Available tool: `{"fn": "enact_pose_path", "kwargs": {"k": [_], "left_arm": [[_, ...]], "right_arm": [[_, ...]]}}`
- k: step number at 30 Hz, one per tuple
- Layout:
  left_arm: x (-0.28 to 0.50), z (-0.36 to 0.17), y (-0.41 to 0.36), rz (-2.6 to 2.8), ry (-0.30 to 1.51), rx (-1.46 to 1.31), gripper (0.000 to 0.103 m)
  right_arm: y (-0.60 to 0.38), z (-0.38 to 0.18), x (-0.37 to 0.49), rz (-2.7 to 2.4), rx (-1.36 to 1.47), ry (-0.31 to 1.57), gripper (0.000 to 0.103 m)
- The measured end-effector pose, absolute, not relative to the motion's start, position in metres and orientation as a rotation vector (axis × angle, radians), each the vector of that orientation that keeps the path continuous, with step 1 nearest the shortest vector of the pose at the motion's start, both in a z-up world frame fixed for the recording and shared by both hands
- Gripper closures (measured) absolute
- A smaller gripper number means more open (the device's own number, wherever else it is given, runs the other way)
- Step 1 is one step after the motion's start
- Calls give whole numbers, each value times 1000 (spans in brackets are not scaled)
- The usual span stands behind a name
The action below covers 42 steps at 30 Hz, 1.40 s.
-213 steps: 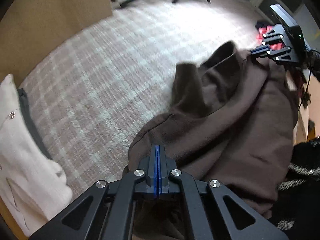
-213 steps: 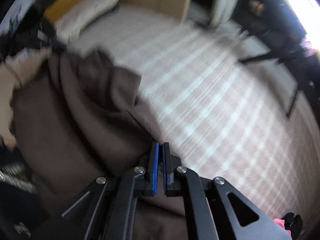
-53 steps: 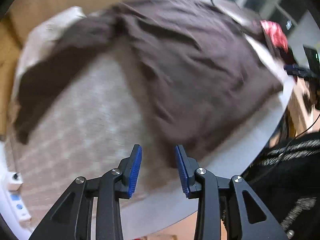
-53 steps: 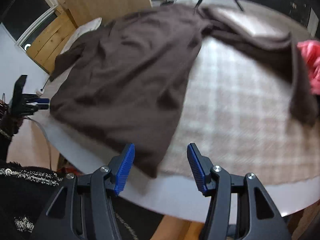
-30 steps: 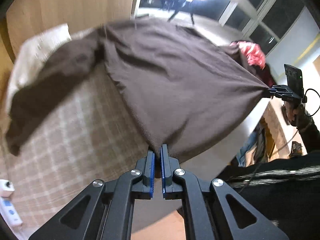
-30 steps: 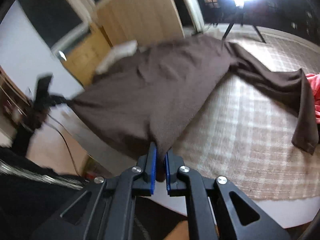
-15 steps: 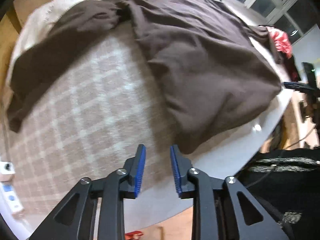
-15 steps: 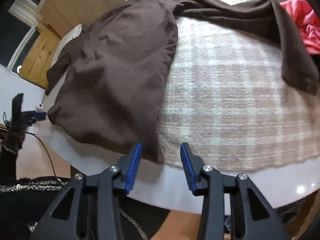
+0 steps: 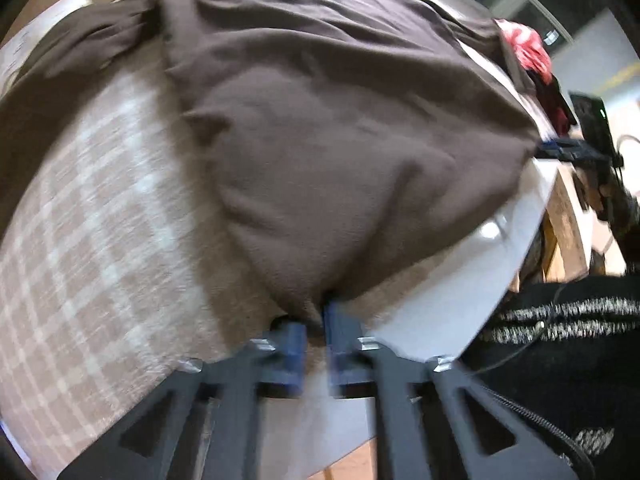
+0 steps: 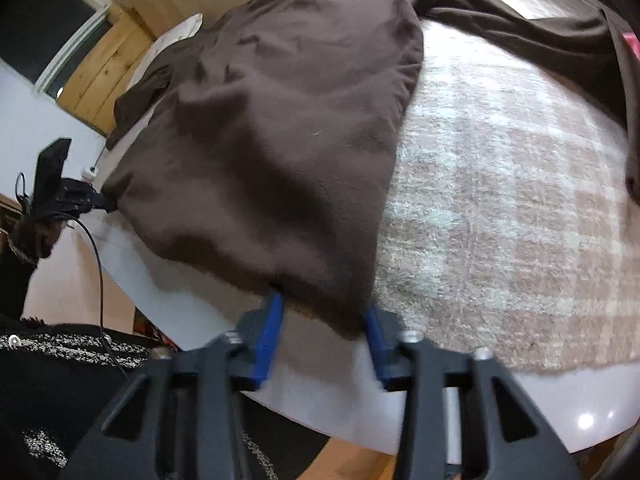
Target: Fold clothes
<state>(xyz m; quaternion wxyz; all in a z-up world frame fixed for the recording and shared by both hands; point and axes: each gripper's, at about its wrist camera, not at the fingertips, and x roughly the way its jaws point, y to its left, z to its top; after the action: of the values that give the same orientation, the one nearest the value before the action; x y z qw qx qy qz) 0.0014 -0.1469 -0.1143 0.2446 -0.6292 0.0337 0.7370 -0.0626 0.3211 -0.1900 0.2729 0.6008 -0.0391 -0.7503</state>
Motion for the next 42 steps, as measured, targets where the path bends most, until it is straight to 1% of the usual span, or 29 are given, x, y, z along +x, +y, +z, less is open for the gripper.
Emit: {"fn": "enact_pose_path", "kwargs": {"k": [3, 6, 8, 9, 10, 14, 16, 18, 22, 23, 25, 28, 31, 33, 35, 37, 38, 40, 42], "left_arm": [[6, -95, -155, 1993, 46, -1722, 98], [12, -60, -169, 1988, -41, -1686, 98], [13, -45, -173, 1974, -97, -1684, 98], [13, -40, -175, 1963, -127, -1686, 98], [12, -42, -177, 1948, -146, -1704, 98], [17, -102, -182, 1878, -137, -1881, 98], [19, -112, -193, 1882, -162, -1896, 98], [19, -108, -194, 1891, -165, -1875, 98], [26, -65, -187, 1957, -163, -1760, 98], [27, -55, -186, 1970, -166, -1730, 98], [30, -54, -185, 1977, -145, -1719, 98], [28, -98, -189, 1925, -148, -1837, 98], [37, -135, -193, 1897, -93, -1921, 98], [37, -140, -194, 1898, -83, -1926, 98], [39, -137, -195, 1890, -56, -1921, 96], [44, -130, -202, 1887, -11, -1937, 91], [46, -125, -208, 1893, 13, -1948, 91], [48, -110, -233, 1941, 53, -1944, 92], [34, -84, -247, 2055, 55, -1875, 92]], "right_arm": [[333, -167, -64, -1979, 1585, -257, 97], [345, -130, -62, -1966, 1502, -371, 97], [351, -120, -61, -1945, 1466, -439, 97], [351, -122, -62, -1941, 1471, -442, 97], [346, -132, -63, -1946, 1513, -401, 97], [334, -179, -67, -1934, 1711, -278, 97], [332, -178, -66, -1934, 1706, -287, 97], [335, -158, -65, -1952, 1650, -325, 97], [345, -124, -64, -1993, 1561, -377, 97], [347, -123, -65, -2002, 1560, -375, 97], [350, -145, -66, -1998, 1631, -362, 97], [340, -189, -67, -1955, 1762, -307, 97], [327, -202, -65, -1960, 1800, -188, 97], [322, -197, -64, -1949, 1808, -117, 95], [323, -185, -64, -1927, 1849, -54, 82], [331, -163, -68, -2014, 1826, -6, 80], [335, -150, -71, -2058, 1797, -3, 80], [343, -118, -86, -2158, 1666, -75, 79], [342, -88, -109, -2249, 1512, -117, 71]]}}
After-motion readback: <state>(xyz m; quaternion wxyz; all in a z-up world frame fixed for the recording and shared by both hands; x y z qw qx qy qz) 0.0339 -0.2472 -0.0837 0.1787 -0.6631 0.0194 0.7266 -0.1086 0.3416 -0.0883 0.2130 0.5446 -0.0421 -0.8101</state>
